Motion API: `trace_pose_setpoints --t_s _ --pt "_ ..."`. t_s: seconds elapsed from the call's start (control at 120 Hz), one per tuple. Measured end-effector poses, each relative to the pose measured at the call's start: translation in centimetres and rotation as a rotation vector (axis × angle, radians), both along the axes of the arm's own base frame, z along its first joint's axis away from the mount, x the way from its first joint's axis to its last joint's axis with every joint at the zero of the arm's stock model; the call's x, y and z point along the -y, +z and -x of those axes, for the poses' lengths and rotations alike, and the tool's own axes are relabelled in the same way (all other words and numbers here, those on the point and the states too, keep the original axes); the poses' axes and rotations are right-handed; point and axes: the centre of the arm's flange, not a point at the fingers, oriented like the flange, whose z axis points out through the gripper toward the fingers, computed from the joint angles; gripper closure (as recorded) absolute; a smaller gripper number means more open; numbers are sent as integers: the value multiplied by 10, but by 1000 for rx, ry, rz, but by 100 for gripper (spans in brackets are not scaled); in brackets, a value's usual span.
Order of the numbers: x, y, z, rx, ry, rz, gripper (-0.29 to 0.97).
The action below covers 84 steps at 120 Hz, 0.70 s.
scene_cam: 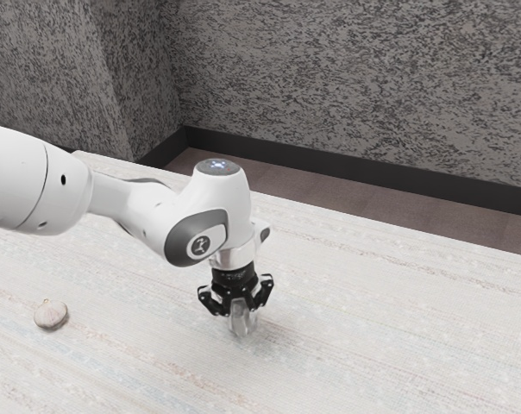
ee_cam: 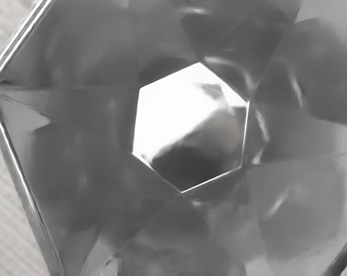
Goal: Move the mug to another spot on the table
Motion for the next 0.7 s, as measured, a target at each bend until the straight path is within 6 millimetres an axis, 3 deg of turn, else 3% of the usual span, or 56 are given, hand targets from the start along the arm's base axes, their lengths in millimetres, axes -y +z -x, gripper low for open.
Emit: trace_pose_setpoints --t_s 0.467,0.583,0.7 --pt "0 52 -20 48 -57 -117 71" --pt "-30 55 -28 34 -19 -158 73" --pt "-79 52 -36 7 52 -192 74"
